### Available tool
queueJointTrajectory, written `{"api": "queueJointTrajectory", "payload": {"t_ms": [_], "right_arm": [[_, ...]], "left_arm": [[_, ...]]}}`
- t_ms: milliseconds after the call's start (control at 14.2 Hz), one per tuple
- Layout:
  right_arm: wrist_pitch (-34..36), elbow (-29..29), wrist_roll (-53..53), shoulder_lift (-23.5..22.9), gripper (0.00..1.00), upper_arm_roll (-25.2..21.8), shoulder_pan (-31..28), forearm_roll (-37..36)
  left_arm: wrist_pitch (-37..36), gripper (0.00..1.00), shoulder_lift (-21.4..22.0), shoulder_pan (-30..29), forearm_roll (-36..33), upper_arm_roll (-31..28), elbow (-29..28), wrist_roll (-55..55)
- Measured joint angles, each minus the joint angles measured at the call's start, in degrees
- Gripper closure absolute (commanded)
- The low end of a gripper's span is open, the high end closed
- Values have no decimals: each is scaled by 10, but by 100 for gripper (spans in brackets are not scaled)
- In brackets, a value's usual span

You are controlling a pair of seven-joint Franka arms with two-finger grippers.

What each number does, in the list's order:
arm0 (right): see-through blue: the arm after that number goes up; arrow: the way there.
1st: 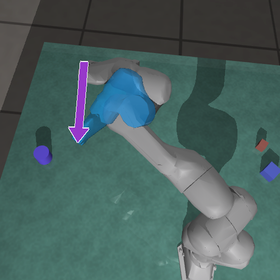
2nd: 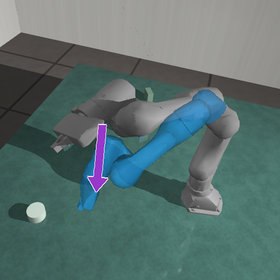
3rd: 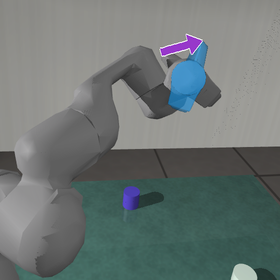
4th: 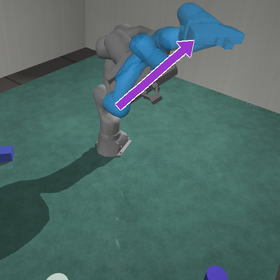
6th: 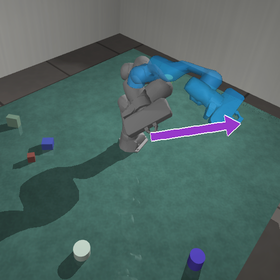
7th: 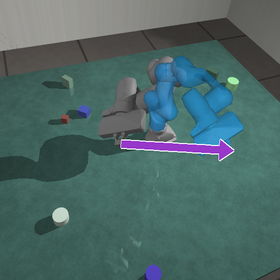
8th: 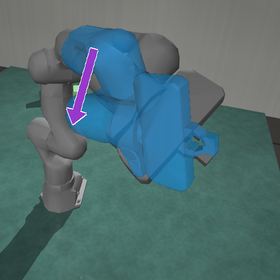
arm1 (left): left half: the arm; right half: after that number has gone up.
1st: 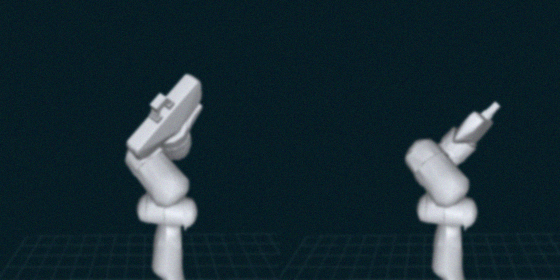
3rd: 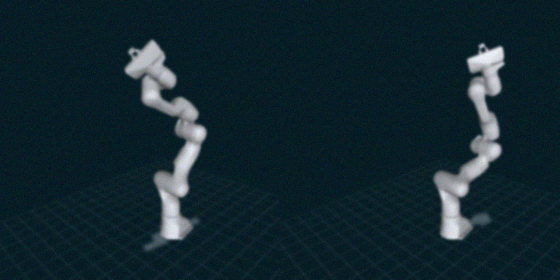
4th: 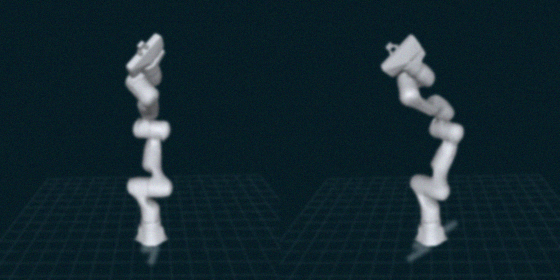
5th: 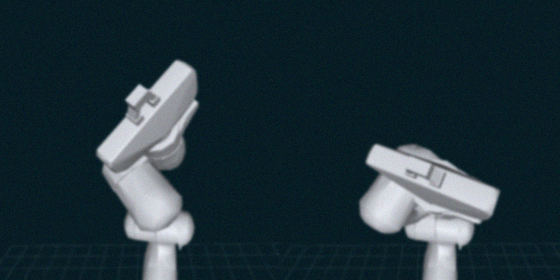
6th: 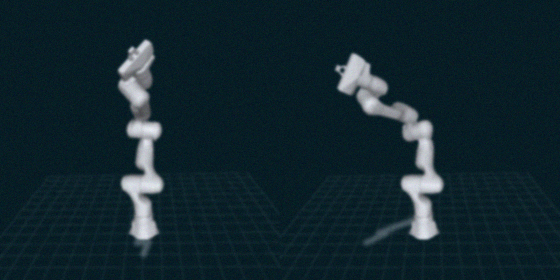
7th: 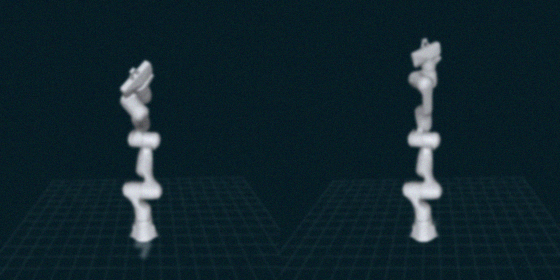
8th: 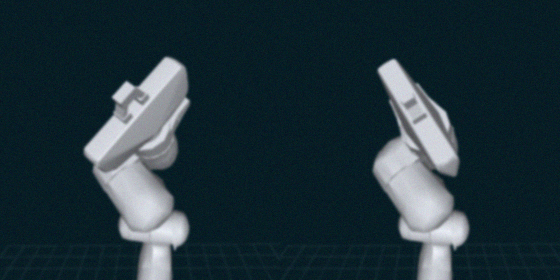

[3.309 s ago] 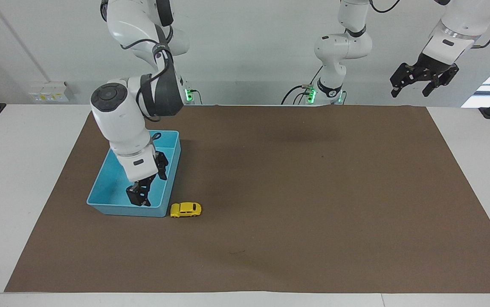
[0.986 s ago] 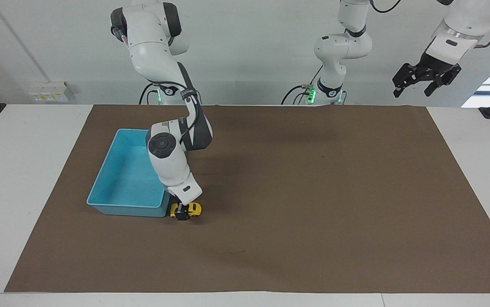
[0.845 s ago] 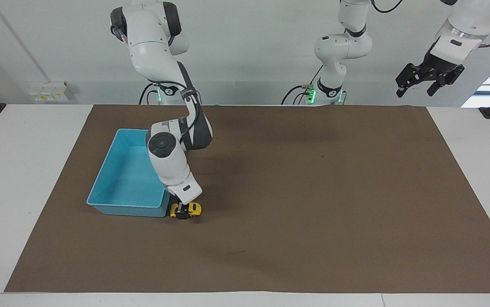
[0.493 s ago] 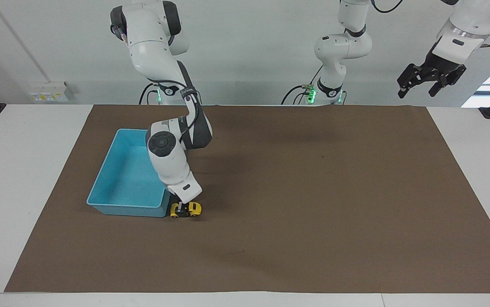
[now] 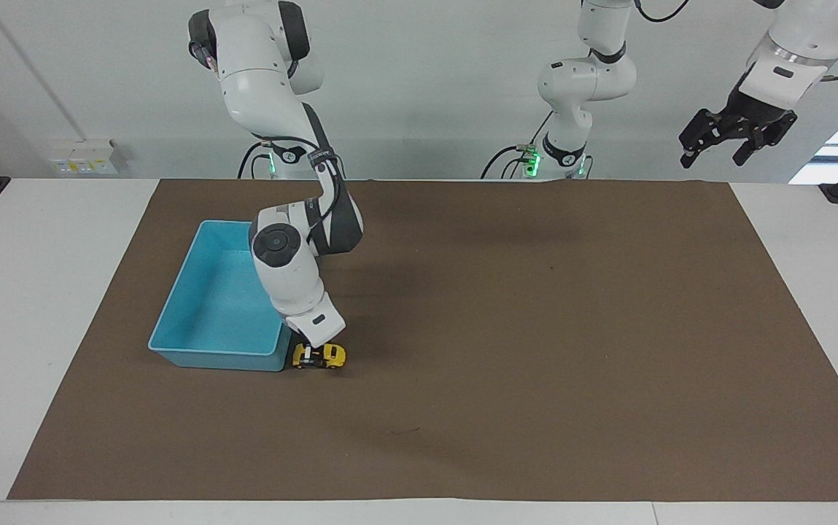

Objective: Wind up and store yellow beetle car
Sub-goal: 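Lower the right gripper onto the yellow car and close it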

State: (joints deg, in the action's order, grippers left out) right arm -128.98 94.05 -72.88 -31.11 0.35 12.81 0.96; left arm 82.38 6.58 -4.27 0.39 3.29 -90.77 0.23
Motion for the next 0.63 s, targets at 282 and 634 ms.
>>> {"api": "queueJointTrajectory", "payload": {"t_ms": [282, 634], "right_arm": [[1, -2, 0, 4, 64, 0, 0, 0], [22, -13, 0, 20, 66, 0, 0, 0]], "left_arm": [[0, 0, 0, 0, 0, 0, 0, 0], [0, 0, 0, 0, 0, 0, 0, 0]]}}
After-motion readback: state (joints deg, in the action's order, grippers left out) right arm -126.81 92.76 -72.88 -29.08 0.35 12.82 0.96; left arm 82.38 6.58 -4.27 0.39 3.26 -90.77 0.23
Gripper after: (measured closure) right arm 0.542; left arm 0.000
